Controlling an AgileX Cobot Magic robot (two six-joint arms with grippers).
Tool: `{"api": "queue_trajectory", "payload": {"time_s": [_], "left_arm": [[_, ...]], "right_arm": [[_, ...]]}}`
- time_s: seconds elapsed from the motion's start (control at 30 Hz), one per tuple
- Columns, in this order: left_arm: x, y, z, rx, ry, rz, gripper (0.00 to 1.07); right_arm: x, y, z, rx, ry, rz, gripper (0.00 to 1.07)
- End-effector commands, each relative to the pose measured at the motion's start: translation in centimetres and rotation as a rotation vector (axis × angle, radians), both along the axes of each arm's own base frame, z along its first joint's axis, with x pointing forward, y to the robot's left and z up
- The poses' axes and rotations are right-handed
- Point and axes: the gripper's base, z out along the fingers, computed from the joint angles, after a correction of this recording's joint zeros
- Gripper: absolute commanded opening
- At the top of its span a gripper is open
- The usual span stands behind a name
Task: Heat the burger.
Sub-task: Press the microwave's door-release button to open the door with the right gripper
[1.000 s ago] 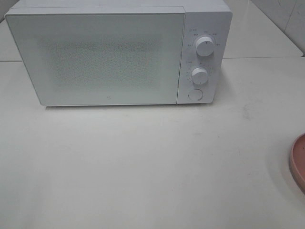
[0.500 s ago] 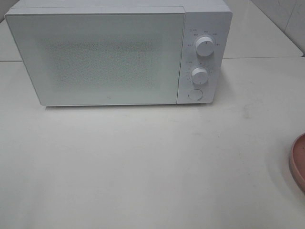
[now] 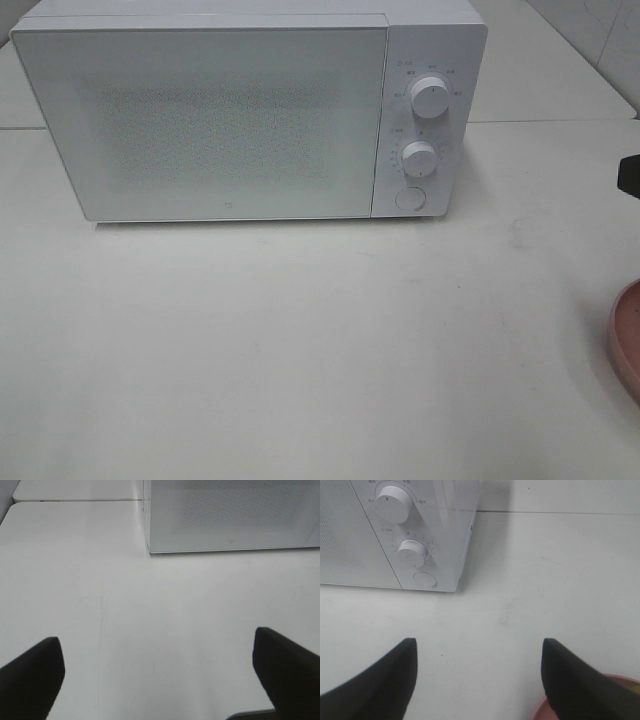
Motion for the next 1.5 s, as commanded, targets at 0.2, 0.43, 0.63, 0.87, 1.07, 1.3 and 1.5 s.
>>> {"api": "queue_trajectory", "payload": {"time_s": [0.2, 0.43, 0.63, 0.87, 1.07, 1.3, 1.5], "left_arm": [[-0.3, 0.0, 0.0, -0.002, -0.035, 0.003, 0.94], [-0.3, 0.0, 0.0, -0.002, -0.035, 0.003, 0.94], [-0.3, 0.0, 0.0, -0.002, -0.035, 0.003, 0.94], [-0.3, 0.0, 0.0, -0.002, -0.035, 0.003, 0.94], [-0.3, 0.0, 0.0, -0.002, -0.035, 0.003, 0.94], [-0.3, 0.0, 0.0, -0.002, -0.035, 0.003, 0.94], [-0.3, 0.0, 0.0, -0.002, -0.035, 0.003, 0.94]], "right_arm": [[2.1, 0.2, -1.3, 0.006, -0.063, 0.0, 0.68], [2.4, 0.3, -3.8, 0.019, -0.139, 0.004, 0.68], [2.2, 0.3, -5.8, 0.031, -0.193, 0.004, 0.68], [2.1, 0.0, -7.4, 0.073, -0.223, -0.049, 0.68], [2.3, 0.1, -8.4, 0.087, -0.192, -0.07, 0.68], [2.5, 2.0, -9.0, 0.069, -0.203, -0.012, 0.68], [2.6, 3.8, -9.9, -0.004, -0.228, 0.007, 0.68]]}}
